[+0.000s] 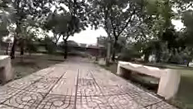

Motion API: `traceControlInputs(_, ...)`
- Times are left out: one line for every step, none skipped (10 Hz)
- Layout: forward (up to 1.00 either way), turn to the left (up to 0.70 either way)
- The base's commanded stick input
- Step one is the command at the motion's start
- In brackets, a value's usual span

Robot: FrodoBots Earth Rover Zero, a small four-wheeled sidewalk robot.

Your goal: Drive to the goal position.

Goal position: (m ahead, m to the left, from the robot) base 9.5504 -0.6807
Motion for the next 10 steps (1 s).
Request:
traceControlInputs(1.0, 0.0)
traceControlInputs(1.0, 0.0)
traceControlInputs(1.0, 0.0)
traceControlInputs(1.0, 0.0)
traceControlInputs(1.0, 0.0)
traceControlInputs(1.0, 0.0)
traceControlInputs(1.0, 0.0)
traceControlInputs(1.0, 0.0)
traceControlInputs(1.0, 0.0)
traceControlInputs(1.0, 0.0)
